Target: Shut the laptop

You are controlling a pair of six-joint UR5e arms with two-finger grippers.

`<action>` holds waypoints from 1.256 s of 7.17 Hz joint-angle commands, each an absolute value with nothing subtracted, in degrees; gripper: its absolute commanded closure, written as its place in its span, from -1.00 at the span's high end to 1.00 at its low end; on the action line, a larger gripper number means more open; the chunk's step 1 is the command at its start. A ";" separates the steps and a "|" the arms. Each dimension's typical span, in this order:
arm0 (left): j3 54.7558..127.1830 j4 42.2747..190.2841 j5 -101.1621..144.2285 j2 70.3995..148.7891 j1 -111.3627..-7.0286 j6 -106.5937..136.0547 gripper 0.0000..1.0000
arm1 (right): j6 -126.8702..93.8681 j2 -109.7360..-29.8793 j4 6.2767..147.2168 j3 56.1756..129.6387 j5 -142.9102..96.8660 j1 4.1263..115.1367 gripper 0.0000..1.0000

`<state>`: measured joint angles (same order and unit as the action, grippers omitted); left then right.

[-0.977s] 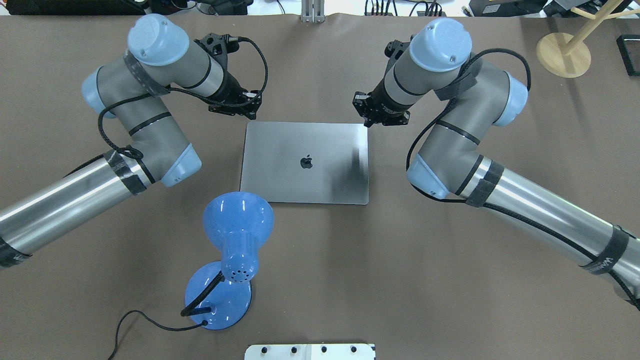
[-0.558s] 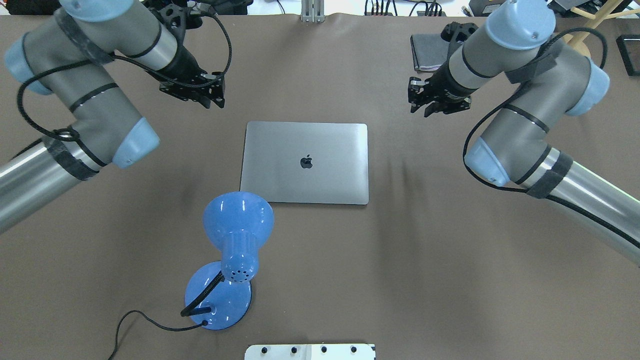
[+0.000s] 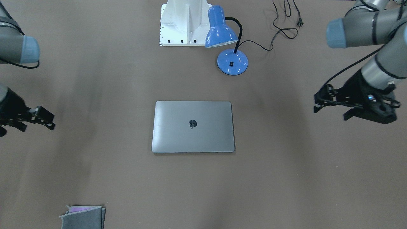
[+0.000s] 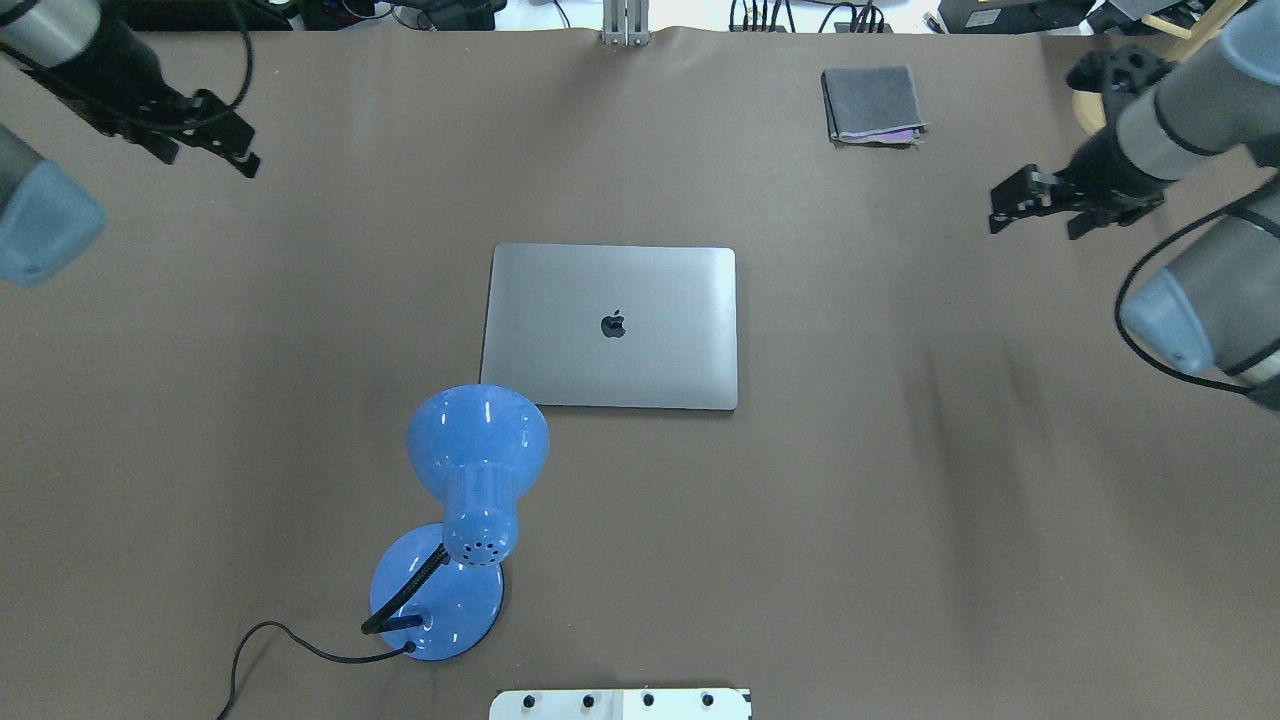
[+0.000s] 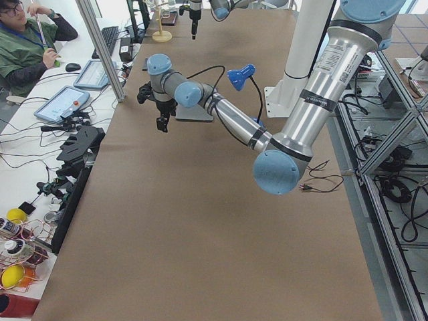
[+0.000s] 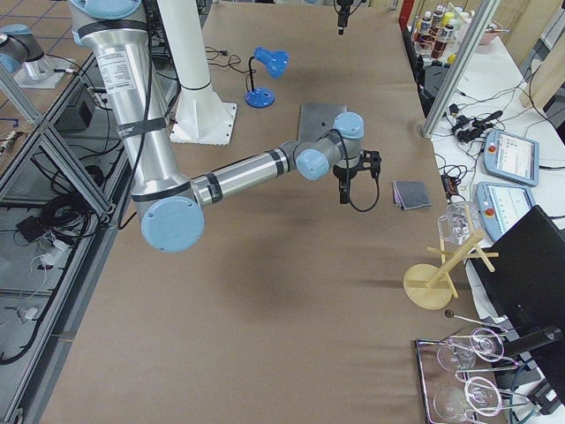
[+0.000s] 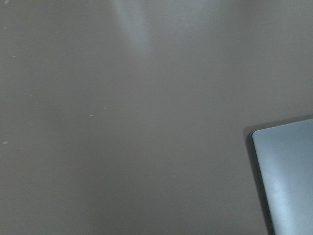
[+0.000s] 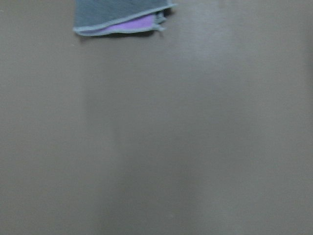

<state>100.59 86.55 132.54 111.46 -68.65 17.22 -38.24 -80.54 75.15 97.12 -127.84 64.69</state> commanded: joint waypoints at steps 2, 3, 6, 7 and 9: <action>99.24 84.99 132.80 98.91 -81.79 -8.19 0.97 | -7.23 -96.90 75.32 98.26 -128.67 81.76 1.00; 99.23 86.12 132.80 93.40 -84.26 -13.31 0.97 | -2.07 -99.81 75.58 98.35 -128.93 86.87 1.00; 100.19 87.36 132.71 86.22 -89.02 -15.38 0.97 | -1.32 -105.80 74.63 98.96 -130.09 89.65 1.00; 98.19 86.67 132.63 86.31 -89.12 -14.68 0.97 | 0.86 -108.00 72.36 98.62 -130.08 89.65 1.00; 97.48 87.10 132.02 84.74 -89.12 -14.68 0.97 | 0.97 -110.47 65.43 94.07 -129.82 89.65 1.00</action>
<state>98.09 86.95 132.37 85.82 -89.12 -14.74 0.67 -109.07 69.53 96.91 -130.03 89.62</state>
